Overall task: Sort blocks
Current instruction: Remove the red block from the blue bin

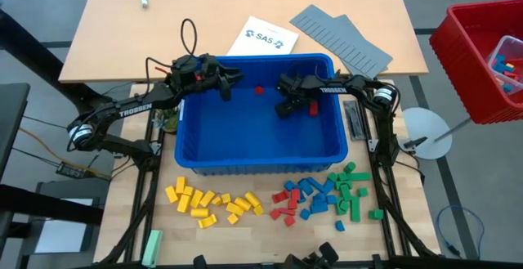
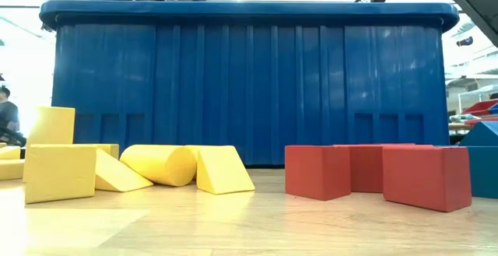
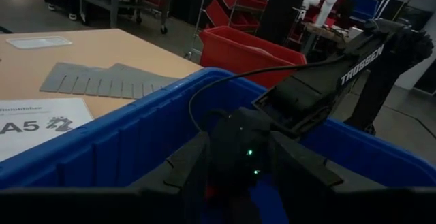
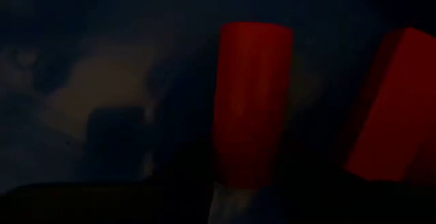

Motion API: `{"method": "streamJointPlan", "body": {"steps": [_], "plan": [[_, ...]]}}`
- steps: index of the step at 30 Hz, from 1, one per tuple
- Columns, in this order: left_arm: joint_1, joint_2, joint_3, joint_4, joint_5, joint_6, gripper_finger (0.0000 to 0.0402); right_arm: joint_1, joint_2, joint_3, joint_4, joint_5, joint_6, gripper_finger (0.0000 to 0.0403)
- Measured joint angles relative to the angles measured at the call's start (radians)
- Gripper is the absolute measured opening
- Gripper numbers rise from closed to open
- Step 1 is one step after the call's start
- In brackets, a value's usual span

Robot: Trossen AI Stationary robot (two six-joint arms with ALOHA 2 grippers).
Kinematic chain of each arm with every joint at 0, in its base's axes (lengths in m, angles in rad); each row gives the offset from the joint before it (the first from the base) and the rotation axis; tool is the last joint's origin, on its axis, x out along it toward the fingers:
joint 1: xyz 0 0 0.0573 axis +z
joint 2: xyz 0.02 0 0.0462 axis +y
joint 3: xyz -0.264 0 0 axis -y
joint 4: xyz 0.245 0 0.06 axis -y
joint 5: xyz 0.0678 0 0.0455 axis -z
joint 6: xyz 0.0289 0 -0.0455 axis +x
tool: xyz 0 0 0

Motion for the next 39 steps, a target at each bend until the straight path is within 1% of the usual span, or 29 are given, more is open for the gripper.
{"method": "streamJointPlan", "body": {"steps": [5,8,13,18,23,27,29,32,36,39], "plan": [[0.000,0.000,0.000,0.002,0.000,0.000,0.0163,0.013,-0.048,-0.003,-0.019,-0.010,-0.035,0.0114],[0.000,0.000,0.000,0.003,0.000,0.000,0.0163,0.027,-0.119,-0.003,-0.007,-0.080,-0.049,0.0114],[0.000,0.000,0.000,0.005,0.000,0.000,0.0163,0.082,-0.277,-0.003,-0.019,-0.110,-0.075,0.0114],[0.000,0.000,0.000,0.006,0.000,0.000,0.0163,0.187,-0.448,-0.003,-0.020,-0.160,-0.110,0.0114],[0.000,0.000,0.000,0.006,0.000,0.000,0.0163,0.349,-0.591,-0.002,-0.021,-0.181,-0.152,0.0114],[0.000,0.000,0.000,0.006,0.000,0.000,0.0163,0.517,-0.657,-0.002,-0.024,-0.188,-0.144,0.0117],[0.000,0.000,0.000,0.007,0.000,0.000,0.0163,0.607,-0.671,-0.002,-0.031,-0.172,-0.102,0.0117],[0.000,0.000,0.000,0.006,0.000,0.000,0.0163,0.749,-0.671,-0.002,-0.046,-0.110,-0.005,0.0115],[0.000,0.000,0.000,0.006,0.000,0.000,0.0163,0.934,-0.640,-0.002,-0.047,-0.014,0.128,0.0115],[0.000,0.000,0.000,0.006,0.000,0.000,0.0163,1.054,-0.613,-0.002,-0.066,0.027,0.225,0.0115]]}}
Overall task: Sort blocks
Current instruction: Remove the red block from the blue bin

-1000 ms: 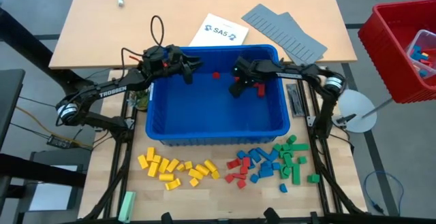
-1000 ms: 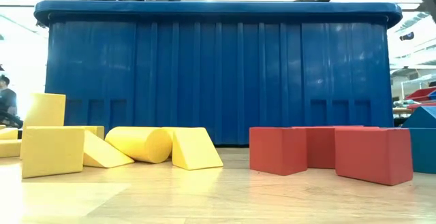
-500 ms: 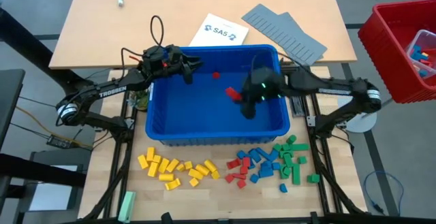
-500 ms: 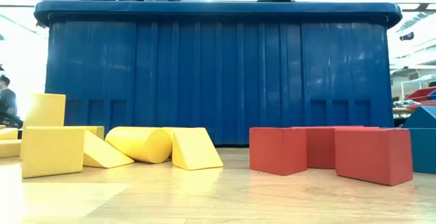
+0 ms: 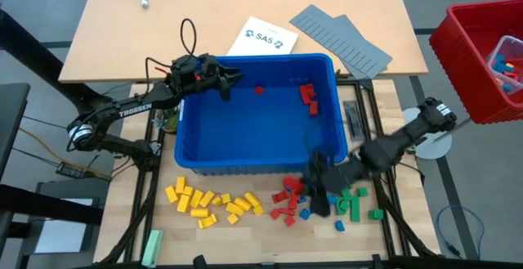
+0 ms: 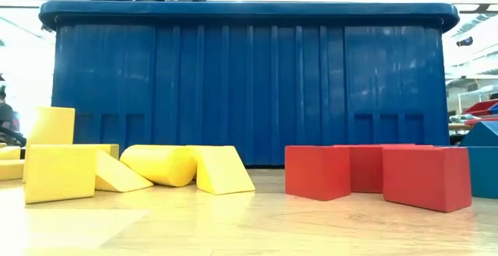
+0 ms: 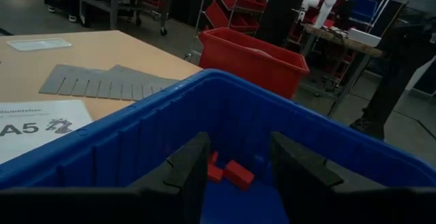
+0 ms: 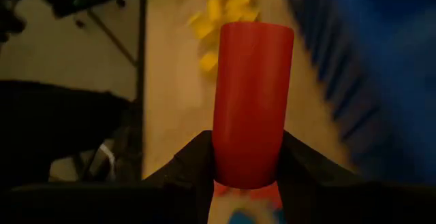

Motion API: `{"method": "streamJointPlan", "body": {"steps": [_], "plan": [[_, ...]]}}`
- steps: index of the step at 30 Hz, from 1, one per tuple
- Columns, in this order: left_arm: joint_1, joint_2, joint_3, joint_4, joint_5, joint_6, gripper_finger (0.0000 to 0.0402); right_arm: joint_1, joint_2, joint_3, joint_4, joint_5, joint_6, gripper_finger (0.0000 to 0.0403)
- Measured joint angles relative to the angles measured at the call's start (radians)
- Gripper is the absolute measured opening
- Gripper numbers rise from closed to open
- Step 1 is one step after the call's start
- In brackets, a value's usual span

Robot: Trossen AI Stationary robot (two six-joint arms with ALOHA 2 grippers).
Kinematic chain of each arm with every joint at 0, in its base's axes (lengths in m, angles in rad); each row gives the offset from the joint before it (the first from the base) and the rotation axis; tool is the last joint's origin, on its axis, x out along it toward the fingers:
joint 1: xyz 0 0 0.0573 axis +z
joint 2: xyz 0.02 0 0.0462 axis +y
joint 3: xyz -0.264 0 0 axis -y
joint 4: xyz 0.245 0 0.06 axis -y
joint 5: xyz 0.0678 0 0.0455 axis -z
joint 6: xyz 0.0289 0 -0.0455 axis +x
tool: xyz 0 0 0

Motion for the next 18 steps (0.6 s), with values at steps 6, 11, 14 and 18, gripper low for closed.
{"method": "streamJointPlan", "body": {"steps": [6,11,14,18], "plan": [[0.000,0.000,0.000,0.001,0.000,0.000,0.0163,0.176,0.091,0.000,-0.022,0.047,0.173,0.0115],[0.000,0.000,0.000,0.000,0.000,0.000,0.0163,0.235,0.218,0.000,-0.024,0.048,0.237,0.0116],[0.000,0.000,0.000,0.000,0.000,0.000,0.0163,0.229,0.296,0.000,-0.023,0.047,0.271,0.0116],[0.000,0.000,0.000,0.001,0.000,0.000,0.0163,0.172,0.391,0.000,-0.028,0.045,0.390,0.0116]]}}
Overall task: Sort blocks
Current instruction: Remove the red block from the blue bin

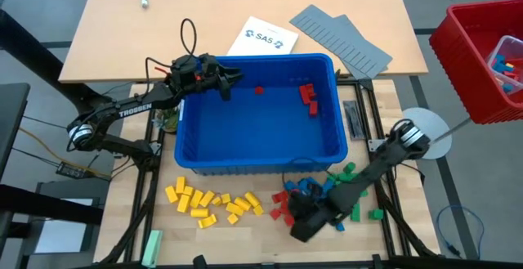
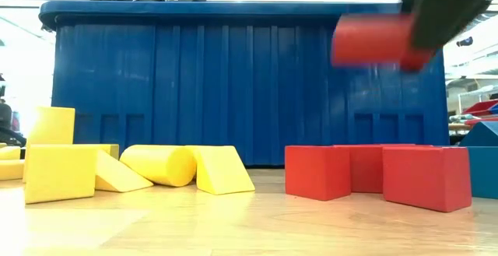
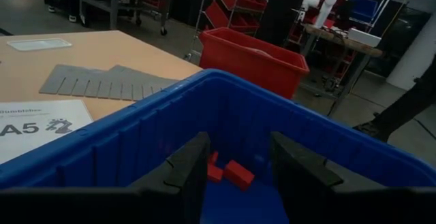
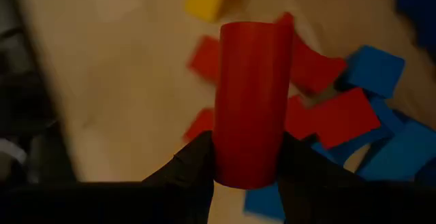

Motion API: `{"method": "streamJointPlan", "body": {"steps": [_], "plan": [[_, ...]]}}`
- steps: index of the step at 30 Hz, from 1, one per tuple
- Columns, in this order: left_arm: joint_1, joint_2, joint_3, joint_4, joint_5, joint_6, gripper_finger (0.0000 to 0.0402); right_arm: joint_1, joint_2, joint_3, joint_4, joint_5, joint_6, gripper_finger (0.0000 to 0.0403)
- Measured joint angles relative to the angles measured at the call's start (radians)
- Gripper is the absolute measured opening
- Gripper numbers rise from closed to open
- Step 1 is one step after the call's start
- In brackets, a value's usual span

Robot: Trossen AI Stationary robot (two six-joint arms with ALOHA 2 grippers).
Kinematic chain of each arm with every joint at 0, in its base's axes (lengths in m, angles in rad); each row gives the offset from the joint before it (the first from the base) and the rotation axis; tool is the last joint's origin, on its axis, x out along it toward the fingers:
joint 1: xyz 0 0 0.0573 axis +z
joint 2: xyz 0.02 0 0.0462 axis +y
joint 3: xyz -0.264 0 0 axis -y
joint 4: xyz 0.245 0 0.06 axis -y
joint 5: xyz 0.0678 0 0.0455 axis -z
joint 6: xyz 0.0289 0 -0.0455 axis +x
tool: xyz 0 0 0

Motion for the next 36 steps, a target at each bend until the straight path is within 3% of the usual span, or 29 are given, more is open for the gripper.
{"method": "streamJointPlan", "body": {"steps": [11,21,31,36], "plan": [[0.000,0.000,0.000,0.000,0.000,0.000,0.0163,-0.105,0.152,0.000,0.010,-0.032,0.185,0.0123],[0.000,0.000,0.000,-0.001,-0.001,0.000,0.0163,-0.109,0.094,0.001,0.025,-0.057,0.138,0.0198],[0.000,0.000,0.000,0.000,-0.001,0.000,0.0163,-0.064,-0.121,-0.001,0.044,-0.085,-0.157,0.0229],[0.000,0.000,0.000,0.000,-0.002,0.000,0.0163,-0.072,-0.236,-0.001,0.044,0.026,-0.322,0.0221]]}}
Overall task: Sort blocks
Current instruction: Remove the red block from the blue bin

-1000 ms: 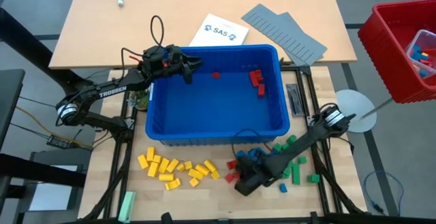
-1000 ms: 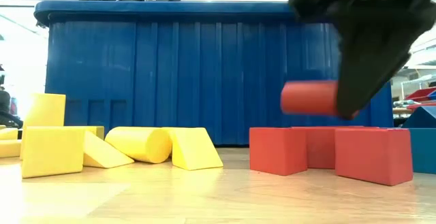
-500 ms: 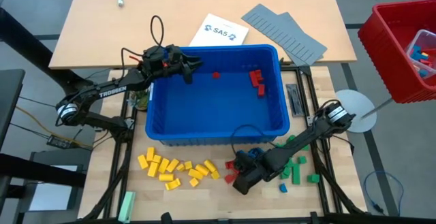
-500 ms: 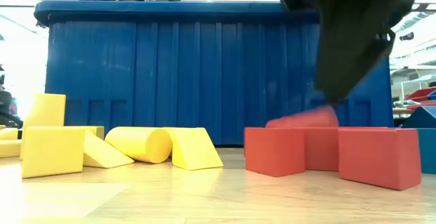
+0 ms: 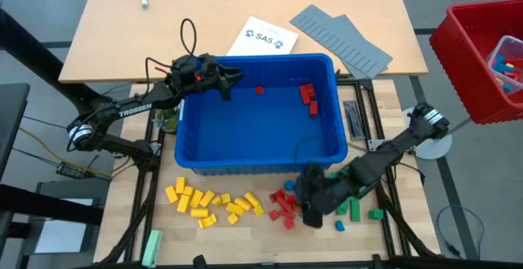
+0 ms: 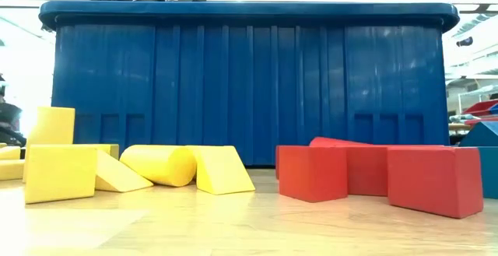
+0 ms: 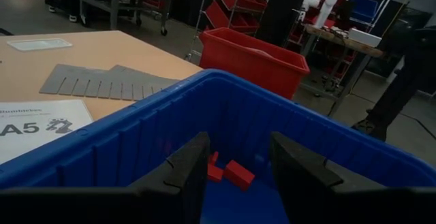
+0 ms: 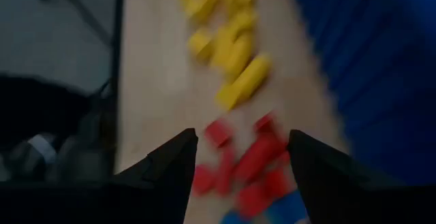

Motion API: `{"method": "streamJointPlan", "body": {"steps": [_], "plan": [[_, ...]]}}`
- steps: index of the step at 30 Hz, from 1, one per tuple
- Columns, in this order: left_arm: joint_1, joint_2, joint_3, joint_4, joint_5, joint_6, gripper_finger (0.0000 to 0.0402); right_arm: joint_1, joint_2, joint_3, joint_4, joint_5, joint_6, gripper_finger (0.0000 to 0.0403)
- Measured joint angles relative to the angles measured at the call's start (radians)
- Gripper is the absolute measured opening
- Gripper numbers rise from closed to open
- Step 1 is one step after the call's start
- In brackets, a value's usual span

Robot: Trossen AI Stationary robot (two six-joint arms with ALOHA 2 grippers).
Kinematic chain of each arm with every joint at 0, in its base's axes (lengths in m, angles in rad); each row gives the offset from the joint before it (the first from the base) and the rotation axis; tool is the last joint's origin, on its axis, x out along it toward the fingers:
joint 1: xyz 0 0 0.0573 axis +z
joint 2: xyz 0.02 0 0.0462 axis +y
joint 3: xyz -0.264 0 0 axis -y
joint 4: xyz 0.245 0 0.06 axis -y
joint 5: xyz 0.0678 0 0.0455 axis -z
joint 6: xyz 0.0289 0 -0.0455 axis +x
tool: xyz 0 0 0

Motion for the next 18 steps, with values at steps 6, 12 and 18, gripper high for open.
{"method": "streamJointPlan", "body": {"steps": [6,12,18], "plan": [[0.000,0.000,0.000,0.000,0.000,0.000,0.0163,-0.043,-0.103,0.000,0.011,0.218,-0.142,0.0212],[0.000,0.000,0.000,0.000,0.000,0.000,0.0163,-0.096,-0.147,0.000,0.099,0.290,-0.222,0.0215],[0.000,0.000,0.000,0.000,0.000,0.000,0.0163,-0.173,-0.147,0.000,0.229,0.293,-0.462,0.0211]]}}
